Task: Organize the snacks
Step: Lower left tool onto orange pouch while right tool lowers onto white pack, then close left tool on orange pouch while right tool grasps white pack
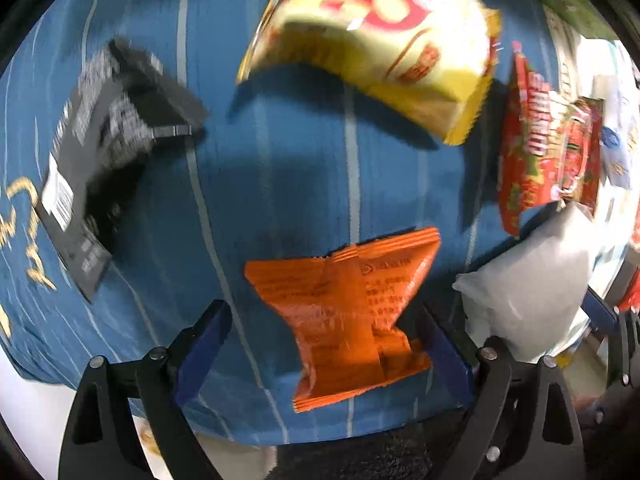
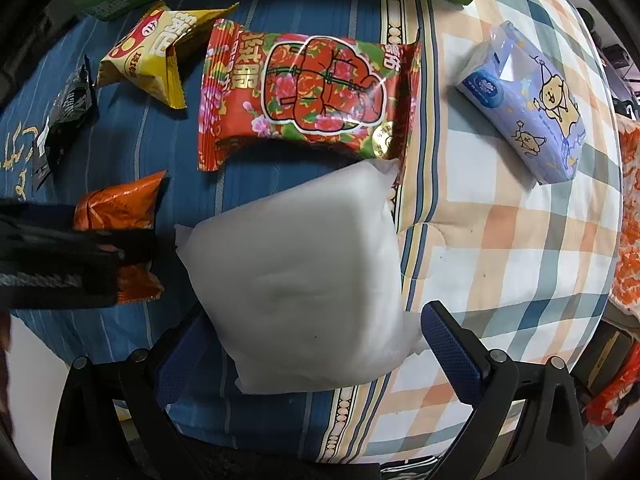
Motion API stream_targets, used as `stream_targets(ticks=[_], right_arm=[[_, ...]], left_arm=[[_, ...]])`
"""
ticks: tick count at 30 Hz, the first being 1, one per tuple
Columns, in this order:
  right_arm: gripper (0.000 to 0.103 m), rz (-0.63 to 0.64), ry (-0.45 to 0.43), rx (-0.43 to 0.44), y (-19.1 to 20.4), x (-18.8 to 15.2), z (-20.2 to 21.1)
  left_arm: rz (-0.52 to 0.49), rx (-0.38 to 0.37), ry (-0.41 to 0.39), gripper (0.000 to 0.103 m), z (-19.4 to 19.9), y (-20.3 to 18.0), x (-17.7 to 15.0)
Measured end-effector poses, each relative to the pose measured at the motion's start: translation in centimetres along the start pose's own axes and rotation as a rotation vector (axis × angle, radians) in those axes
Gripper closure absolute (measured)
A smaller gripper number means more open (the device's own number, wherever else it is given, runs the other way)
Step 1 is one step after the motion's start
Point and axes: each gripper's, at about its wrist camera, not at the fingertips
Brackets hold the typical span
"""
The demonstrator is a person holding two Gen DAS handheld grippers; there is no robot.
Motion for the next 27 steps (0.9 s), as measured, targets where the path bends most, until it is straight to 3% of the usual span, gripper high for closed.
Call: stream_targets(ticks=[4, 10, 11, 12, 14, 24, 27], right_arm=[[0.000, -0.023, 0.026, 0.011, -0.4, 1.2, 0.0], [0.002, -0.014, 0.080, -0.036, -1.7, 2.9, -2.1], [0.004, -0.015, 0.087, -0.036, -1.6, 3.0, -2.3], [0.014, -0.018, 0.096, -0.020, -1.6, 3.1, -2.4], [0.018, -0.030, 0.107, -0.007, -1.4, 4.2, -3.4], [0.035, -0.029, 0.028, 0.013, -2.1, 3.2, -1.6], [0.036, -0.044, 0.004, 0.027, -2.8, 2.6, -0.1]], left_arm=[[0.071, 0.008, -0.022, 0.049, -1.4, 1.5, -0.4], [0.106, 0.103, -0.100, 0.049, 1.2, 2.9, -0.9], [0.121, 0.121, -0.120, 0.049, 1.7, 3.0, -1.3], [0.132, 0.140, -0.143, 0.050, 1.9, 3.1, -1.5], [0.157, 0.162, -0.173, 0.053, 3.0, 3.6, -1.9], [0.156, 0.193, -0.271, 0.056, 7.2, 4.8, -3.4], [0.138, 0.171, -0.329, 0.056, 9.9, 3.9, -7.2]])
Point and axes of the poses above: each gripper's, at about its wrist camera, not at the fingertips, and z roughly against the way its jaws point, y to its left, x to its top, and after that the axes turned 3 degrees about -z, right-handed
